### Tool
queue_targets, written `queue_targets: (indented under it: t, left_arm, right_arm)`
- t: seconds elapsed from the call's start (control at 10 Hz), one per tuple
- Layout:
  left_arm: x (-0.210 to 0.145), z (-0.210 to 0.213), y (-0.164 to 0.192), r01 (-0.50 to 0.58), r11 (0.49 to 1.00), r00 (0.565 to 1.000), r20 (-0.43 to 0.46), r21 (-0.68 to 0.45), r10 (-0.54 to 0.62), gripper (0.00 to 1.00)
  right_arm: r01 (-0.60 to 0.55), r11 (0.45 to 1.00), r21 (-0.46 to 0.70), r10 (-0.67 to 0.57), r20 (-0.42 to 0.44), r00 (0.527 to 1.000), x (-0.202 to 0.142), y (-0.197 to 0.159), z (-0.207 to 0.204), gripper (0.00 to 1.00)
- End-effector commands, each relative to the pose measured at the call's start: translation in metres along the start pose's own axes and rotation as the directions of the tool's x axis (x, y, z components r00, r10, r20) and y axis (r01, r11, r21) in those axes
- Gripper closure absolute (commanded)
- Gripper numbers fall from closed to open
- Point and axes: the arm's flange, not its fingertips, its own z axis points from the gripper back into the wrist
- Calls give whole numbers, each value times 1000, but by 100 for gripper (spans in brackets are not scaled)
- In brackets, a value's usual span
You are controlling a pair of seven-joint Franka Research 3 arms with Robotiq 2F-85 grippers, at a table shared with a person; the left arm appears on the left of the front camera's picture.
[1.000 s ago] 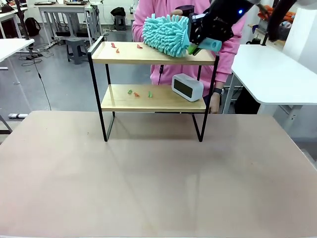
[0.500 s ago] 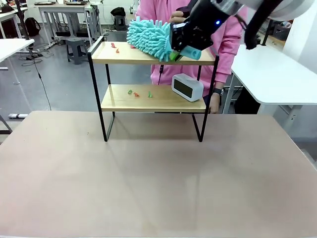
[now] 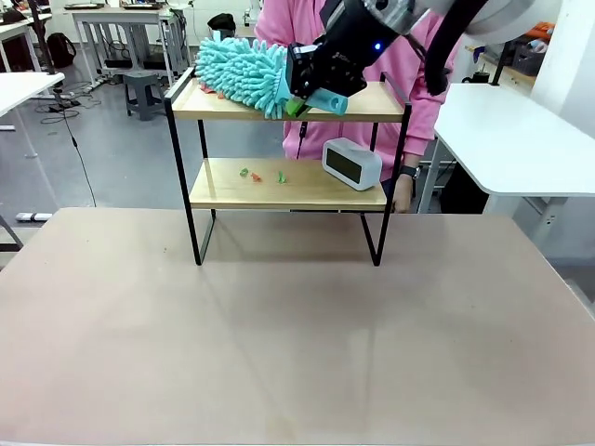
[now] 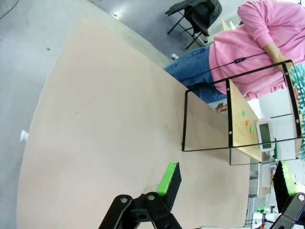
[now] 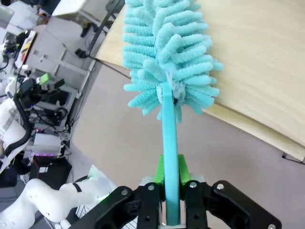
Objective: Clean the shelf.
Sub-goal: Clean the specific tier of the Shelf with the Duster once objects are removed.
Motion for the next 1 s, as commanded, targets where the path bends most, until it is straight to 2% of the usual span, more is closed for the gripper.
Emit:
queue_targets:
  t: [0.0,0.3,0.5,0.7,0.9]
  left_arm:
    - [0,0,-2,-10,1000,1000,1,-9,10,0]
    - [0,0,-2,-10,1000,1000,1,-9,10,0]
    - [0,0,-2,-10,1000,1000,1,-9,10,0]
    - [0,0,-2,-10,1000,1000,1,-9,10,0]
    - [0,0,-2,-10,1000,1000,1,-9,10,0]
  right_arm:
    - [-52,998,38,54,-50,997,-6,-14,23,89]
    - [-147,979,142,173,-190,966,-22,-24,47,89]
    - [-183,934,306,268,-264,927,-33,-29,60,89]
    - [-178,896,407,316,-303,899,-46,-41,80,89]
    - [-163,855,492,326,-265,907,-60,-51,113,89]
